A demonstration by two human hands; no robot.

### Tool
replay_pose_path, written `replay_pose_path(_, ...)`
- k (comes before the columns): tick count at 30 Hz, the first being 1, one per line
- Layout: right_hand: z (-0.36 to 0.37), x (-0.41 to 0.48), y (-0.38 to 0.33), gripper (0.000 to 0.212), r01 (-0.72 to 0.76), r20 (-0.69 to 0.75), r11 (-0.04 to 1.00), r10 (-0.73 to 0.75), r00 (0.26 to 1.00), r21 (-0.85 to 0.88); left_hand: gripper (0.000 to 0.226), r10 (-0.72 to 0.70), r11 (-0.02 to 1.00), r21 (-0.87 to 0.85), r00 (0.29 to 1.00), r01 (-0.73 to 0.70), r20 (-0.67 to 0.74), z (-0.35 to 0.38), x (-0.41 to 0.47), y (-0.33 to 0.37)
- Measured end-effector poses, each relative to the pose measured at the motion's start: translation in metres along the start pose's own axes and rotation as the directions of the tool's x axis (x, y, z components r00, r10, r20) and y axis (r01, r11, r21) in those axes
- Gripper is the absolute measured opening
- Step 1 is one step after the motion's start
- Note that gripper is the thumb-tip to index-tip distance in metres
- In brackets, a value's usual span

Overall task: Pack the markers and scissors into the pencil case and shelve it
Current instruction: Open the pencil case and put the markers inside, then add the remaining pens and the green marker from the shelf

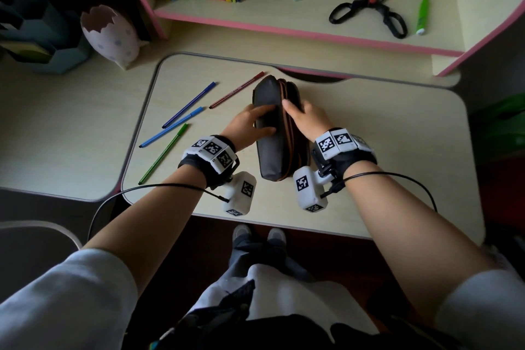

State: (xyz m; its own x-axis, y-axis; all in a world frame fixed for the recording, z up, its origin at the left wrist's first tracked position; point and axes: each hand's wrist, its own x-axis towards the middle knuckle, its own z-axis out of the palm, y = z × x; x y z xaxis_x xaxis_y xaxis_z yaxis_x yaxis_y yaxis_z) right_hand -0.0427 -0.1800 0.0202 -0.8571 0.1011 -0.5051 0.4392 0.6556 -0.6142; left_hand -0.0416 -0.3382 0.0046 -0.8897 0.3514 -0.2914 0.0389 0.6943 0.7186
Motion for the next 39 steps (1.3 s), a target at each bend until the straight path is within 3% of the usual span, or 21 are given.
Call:
replay_pose_path(6,0.002,-0.004,0.015,0.043,-0.011,-0.017,0.999,0.011,1.0,-0.053,0.045,0.007,0.994,0.104,0.996,-0.017,0.094,0.012,0.006,-0.002)
replay_pose_path(11,0.005,-0.005,0.022,0.051,-0.05,-0.024,0.996,0.049,0.999,-0.07,0.044,0.009,0.996,0.084,0.994,-0.018,0.104,0.017,0.005,-0.004)
replay_pose_path(21,0.001,-0.003,0.013,0.056,-0.06,-0.117,0.995,0.051,0.992,-0.075,0.036,-0.074,0.997,-0.034,0.996,0.072,-0.05,0.0,-0.002,-0.005)
replay_pose_path(29,0.002,0.0,-0.001,0.046,-0.074,-0.245,0.975,0.02,0.969,-0.211,0.03,-0.166,0.985,-0.078,0.97,0.154,-0.175,-0.017,-0.013,-0.011)
replay_pose_path(39,0.019,0.0,-0.033,0.036,0.107,-0.151,0.946,-0.159,0.976,-0.308,0.024,-0.292,0.956,-0.107,0.899,0.272,-0.326,-0.039,-0.044,-0.034)
